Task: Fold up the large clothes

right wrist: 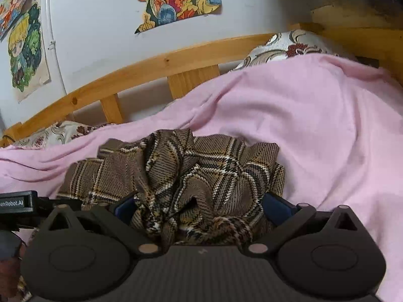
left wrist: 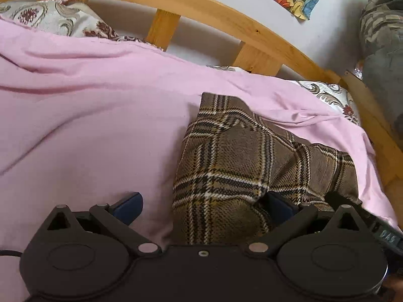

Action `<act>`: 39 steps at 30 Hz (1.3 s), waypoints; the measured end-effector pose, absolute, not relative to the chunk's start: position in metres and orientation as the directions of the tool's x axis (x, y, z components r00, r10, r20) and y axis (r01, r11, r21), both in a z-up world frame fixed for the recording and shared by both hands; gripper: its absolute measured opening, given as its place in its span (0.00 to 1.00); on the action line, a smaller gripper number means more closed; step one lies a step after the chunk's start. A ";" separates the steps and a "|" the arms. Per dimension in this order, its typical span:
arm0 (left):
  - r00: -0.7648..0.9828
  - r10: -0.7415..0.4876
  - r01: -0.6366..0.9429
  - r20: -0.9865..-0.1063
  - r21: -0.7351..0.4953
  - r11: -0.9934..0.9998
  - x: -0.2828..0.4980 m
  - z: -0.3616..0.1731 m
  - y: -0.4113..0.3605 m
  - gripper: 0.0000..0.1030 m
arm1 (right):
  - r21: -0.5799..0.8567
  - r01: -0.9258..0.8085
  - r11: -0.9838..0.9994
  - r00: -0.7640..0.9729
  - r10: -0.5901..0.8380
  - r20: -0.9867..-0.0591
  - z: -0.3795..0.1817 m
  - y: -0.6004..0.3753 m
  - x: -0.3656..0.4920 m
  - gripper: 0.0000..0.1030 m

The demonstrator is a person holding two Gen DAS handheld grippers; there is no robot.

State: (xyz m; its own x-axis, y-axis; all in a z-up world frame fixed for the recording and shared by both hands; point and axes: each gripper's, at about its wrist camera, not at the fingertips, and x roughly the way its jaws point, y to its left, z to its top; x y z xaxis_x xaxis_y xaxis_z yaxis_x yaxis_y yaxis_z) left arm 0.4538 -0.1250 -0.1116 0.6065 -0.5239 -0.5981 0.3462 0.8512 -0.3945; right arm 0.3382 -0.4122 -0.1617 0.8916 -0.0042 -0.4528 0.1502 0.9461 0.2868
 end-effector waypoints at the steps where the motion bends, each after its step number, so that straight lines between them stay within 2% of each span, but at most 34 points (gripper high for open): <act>1: 0.611 -0.524 0.351 -0.593 -0.390 0.851 0.451 -0.107 -0.123 0.99 | 0.311 0.150 0.939 0.893 0.006 -0.449 -0.156 -0.414 0.332 1.00; 5: 0.613 -0.556 0.397 -0.562 -0.389 0.831 0.434 -0.097 -0.107 0.99 | 0.388 0.136 0.911 0.902 0.049 -0.429 -0.143 -0.423 0.305 1.00; 9: 0.544 -0.611 0.452 -0.574 -0.413 0.791 0.422 -0.102 -0.100 0.99 | 0.525 0.120 0.843 0.878 0.157 -0.452 -0.148 -0.438 0.288 1.00; 13: 0.538 -0.598 0.459 -0.594 -0.389 0.799 0.415 -0.114 -0.101 0.99 | 0.613 0.142 0.778 0.857 0.214 -0.469 -0.159 -0.448 0.294 1.00; 17: 0.538 -0.593 0.444 -0.599 -0.397 0.803 0.415 -0.114 -0.102 0.99 | 0.650 0.122 0.750 0.862 0.244 -0.444 -0.158 -0.445 0.304 1.00; 22: 0.544 -0.585 0.443 -0.602 -0.386 0.809 0.413 -0.113 -0.103 0.99 | 0.629 0.119 0.769 0.857 0.240 -0.456 -0.150 -0.435 0.309 1.00; 24: 0.540 -0.586 0.443 -0.604 -0.387 0.808 0.414 -0.112 -0.103 0.99 | 0.528 0.147 0.837 0.833 0.183 -0.522 -0.149 -0.427 0.311 1.00; 26: 0.535 -0.590 0.447 -0.605 -0.390 0.805 0.415 -0.113 -0.103 0.99 | 0.480 0.145 0.865 0.826 0.161 -0.540 -0.151 -0.425 0.311 1.00; 34: 0.482 -0.625 0.445 -0.615 -0.442 0.779 0.430 -0.121 -0.102 0.99 | 0.558 0.094 0.825 0.818 0.255 -0.515 -0.166 -0.433 0.342 1.00; 39: 0.398 -0.696 0.383 -0.598 -0.581 0.718 0.445 -0.138 -0.089 0.99 | 0.567 0.092 0.819 0.804 0.275 -0.528 -0.179 -0.431 0.352 1.00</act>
State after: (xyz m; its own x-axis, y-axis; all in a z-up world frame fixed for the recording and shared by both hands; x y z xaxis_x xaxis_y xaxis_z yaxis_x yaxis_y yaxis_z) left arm 0.4449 -0.0895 -0.1384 0.3980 -0.6961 -0.5976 0.3827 0.7180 -0.5814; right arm 0.3524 -0.4306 -0.1788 0.8038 0.2748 -0.5276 0.0920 0.8189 0.5665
